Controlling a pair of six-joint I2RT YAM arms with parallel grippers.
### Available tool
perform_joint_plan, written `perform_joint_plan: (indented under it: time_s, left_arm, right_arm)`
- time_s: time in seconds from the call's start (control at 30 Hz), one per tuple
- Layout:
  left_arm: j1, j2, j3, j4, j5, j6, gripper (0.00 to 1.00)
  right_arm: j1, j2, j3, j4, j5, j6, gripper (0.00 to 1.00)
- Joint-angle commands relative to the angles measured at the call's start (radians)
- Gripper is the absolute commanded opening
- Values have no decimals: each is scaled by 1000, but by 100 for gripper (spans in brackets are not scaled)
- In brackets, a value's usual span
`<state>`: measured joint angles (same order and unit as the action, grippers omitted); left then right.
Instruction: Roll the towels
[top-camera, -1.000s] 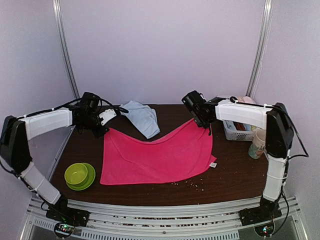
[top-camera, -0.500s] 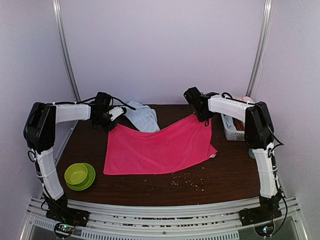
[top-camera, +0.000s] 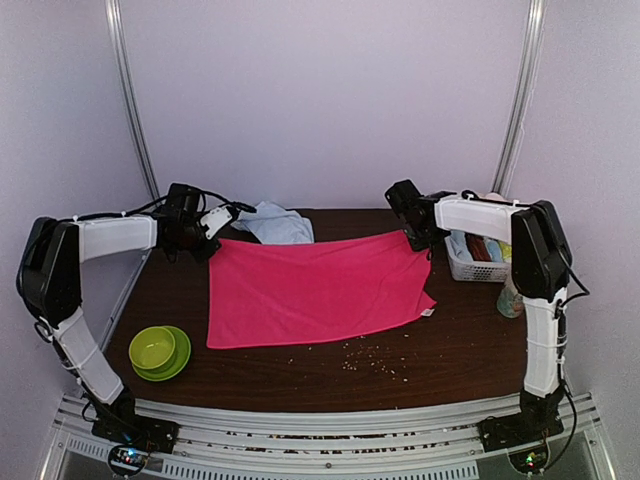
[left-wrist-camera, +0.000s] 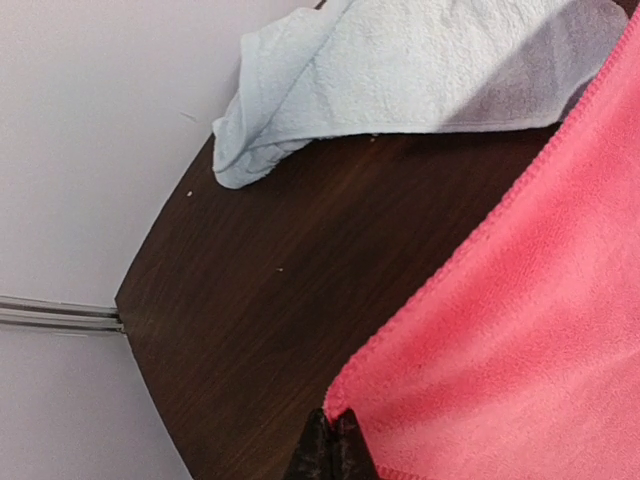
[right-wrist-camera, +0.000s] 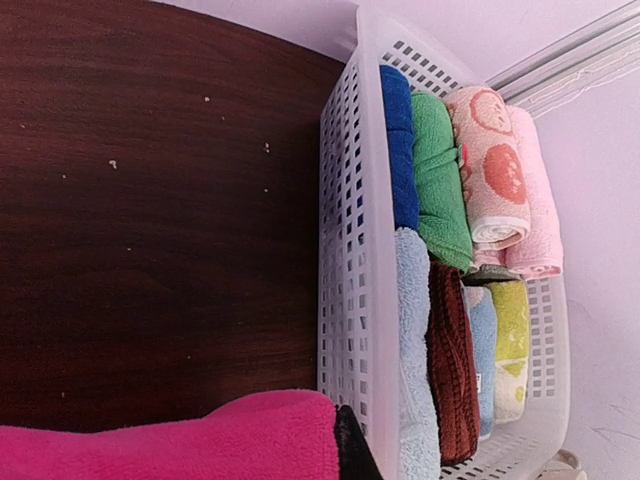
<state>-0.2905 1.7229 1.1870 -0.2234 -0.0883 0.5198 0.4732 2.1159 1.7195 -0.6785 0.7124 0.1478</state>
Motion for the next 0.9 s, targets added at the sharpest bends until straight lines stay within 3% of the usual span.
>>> perform_joint_plan:
  time_s: [0.0,0.23,0.43,0.7,0.87]
  left_arm:
    - [24,-118,-43,72,16,-17,0]
    - [24,-372,-150,11,93,-5,0]
    - [24,-630,-278,-51,161,14,0]
    - [24,-1034,-376,-162,241,49,0]
    - [24,-1120,-350,-221,257,22,0]
  right_arm:
    - [21,-154,-102,81,6,-6,0]
    - [76,-440,-349,106,26,55,0]
    - [196,-675,-501,41,135,138,0]
    - [423,-930,-555,-162,330,321,0]
    - [516,-971,-512,-326,413,463,0]
